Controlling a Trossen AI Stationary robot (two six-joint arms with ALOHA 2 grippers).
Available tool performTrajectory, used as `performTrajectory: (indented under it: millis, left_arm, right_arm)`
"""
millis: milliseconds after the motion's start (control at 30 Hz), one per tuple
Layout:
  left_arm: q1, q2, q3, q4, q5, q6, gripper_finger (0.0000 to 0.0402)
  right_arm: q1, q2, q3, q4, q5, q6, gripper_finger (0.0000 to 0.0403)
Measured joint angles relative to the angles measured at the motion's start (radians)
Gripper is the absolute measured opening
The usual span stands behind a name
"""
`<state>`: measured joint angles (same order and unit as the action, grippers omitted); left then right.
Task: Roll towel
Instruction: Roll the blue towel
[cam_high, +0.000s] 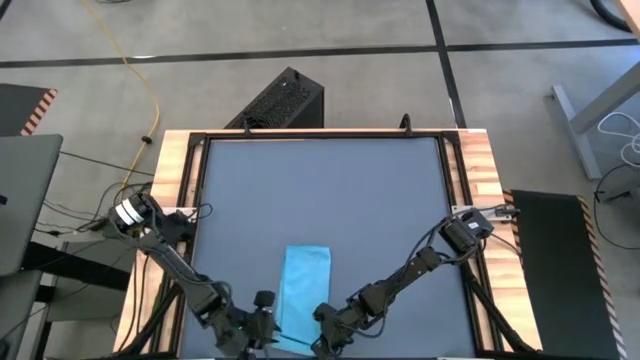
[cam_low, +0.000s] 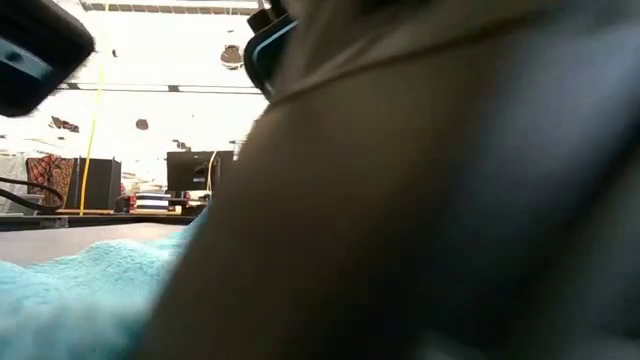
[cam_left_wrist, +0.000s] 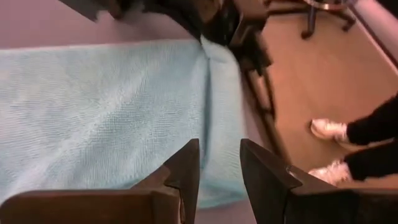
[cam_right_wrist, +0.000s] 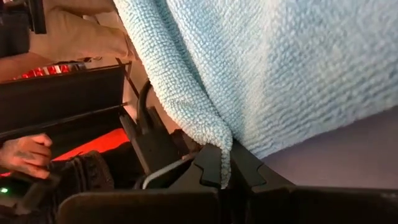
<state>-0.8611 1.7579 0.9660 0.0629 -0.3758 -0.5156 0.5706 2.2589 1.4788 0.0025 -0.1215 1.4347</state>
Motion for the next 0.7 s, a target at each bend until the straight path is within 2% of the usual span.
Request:
performTrajectory:
  millis: [100, 333, 567, 700]
  left_arm:
    - [0.029, 0.022, 0.0, 0.013, 0.08, 0.016, 0.0105]
    - [0.052, 0.029, 0.0, 0.003, 0.156, 0.085, 0.0105]
    - [0.056, 0.061, 0.0, -0.052, 0.233, 0.043, 0.0105]
    - [0.061, 0.077, -0.001, -0.084, 0.237, 0.005, 0.0105]
  right_arm:
    - [-0.021, 0.0, 0.0, 0.009, 0.0, -0.026, 0.0025]
    - [-0.053, 0.001, 0.0, 0.031, 0.002, -0.052, 0.0024]
    - [-0.075, 0.001, 0.0, 0.038, 0.012, -0.068, 0.0025]
    - [-0.08, 0.001, 0.0, 0.042, 0.012, -0.07, 0.0028]
